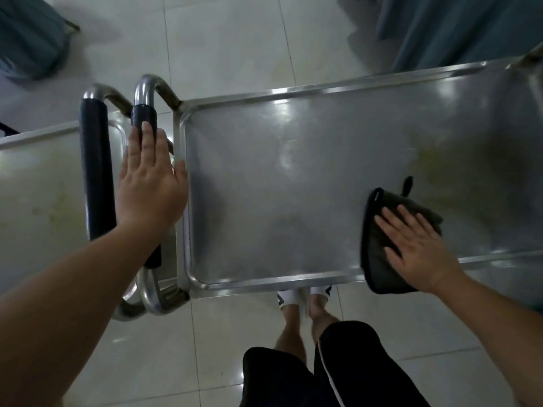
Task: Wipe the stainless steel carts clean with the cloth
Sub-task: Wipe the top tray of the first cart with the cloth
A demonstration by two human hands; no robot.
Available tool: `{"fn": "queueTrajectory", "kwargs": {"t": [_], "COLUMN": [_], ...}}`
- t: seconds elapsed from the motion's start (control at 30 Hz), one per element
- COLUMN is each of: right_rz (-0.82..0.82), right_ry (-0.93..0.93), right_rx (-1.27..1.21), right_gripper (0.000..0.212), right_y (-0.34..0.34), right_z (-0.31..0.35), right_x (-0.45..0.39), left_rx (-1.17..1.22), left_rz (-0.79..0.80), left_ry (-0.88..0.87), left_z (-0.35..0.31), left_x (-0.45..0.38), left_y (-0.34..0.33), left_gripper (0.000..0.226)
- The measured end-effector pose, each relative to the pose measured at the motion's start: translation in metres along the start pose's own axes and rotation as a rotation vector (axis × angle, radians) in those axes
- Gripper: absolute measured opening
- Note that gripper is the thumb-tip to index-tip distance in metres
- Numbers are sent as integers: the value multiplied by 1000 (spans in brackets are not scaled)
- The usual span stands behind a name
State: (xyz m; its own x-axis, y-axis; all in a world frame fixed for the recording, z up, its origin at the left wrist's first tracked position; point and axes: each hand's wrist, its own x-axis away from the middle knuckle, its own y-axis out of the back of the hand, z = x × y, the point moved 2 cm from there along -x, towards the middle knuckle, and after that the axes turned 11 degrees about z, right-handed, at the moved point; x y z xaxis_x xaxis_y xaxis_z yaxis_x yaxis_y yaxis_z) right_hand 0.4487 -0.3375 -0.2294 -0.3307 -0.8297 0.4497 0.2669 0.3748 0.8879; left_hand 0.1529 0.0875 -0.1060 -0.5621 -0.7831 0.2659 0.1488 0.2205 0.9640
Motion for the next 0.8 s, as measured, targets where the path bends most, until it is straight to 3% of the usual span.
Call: {"fn": "queueTrajectory", "kwargs": {"t": [0.1,0.23,0.47,0.63,0.8], "right_rz": [21,-5,-59,-93,-113], "right_ry": [-49,-45,-26,-15,5], "right_rx": [10,10,-7,-32,-49], "right_gripper": [69,69,70,70,69], "right_y": [-2,-3,-9,-10,-13], "right_z": [-11,-10,-14,-15,-16], "right_x": [0,-1,-2,-3,-1], "left_rx": [-67,-292,-603,-234,110], "left_rz": [-31,-63,127,349,312], "left_ry": [-21,-220,-410,-318,-276], "left_z": [1,-1,-17,-118,-239], "left_x": [-1,-1,3,21,35], "left_y": [-2,-8,-16,-46,-87], "left_gripper": [71,67,66,65,64]}}
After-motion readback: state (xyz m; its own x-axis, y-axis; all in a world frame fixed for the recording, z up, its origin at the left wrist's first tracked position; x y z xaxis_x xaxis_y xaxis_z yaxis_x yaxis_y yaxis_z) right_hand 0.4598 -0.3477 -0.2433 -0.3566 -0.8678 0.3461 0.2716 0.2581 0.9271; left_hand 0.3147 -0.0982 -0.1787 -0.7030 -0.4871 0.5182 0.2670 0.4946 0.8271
